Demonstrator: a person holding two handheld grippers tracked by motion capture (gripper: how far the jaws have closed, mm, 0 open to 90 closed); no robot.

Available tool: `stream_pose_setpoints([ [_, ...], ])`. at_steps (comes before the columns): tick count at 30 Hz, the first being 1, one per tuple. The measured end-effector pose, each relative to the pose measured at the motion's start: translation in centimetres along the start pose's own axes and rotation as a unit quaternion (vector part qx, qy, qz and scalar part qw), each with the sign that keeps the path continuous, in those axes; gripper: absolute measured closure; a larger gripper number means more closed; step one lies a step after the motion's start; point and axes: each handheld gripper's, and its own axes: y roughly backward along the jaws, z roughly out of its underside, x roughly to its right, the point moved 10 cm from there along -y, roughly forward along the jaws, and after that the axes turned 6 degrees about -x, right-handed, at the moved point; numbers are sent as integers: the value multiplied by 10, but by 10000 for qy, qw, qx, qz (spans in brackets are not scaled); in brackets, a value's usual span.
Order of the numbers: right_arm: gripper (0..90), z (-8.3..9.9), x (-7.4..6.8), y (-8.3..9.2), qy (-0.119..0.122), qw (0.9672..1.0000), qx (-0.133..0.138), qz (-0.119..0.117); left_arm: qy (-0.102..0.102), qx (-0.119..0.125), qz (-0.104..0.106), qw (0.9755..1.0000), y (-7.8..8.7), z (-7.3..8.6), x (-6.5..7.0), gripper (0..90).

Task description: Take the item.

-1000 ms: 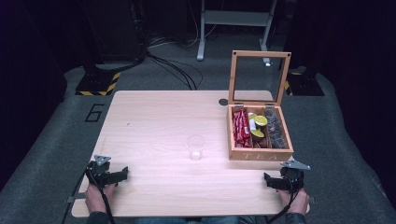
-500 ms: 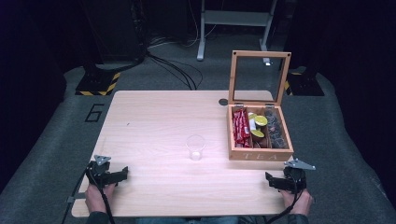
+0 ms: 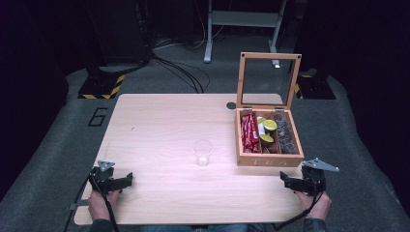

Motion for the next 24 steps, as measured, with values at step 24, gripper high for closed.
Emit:
stream_pose_setpoints([
  [24,81,-61,6,-4,259,9994,41,-203,1,18,-10,10000,0,0,0,7],
])
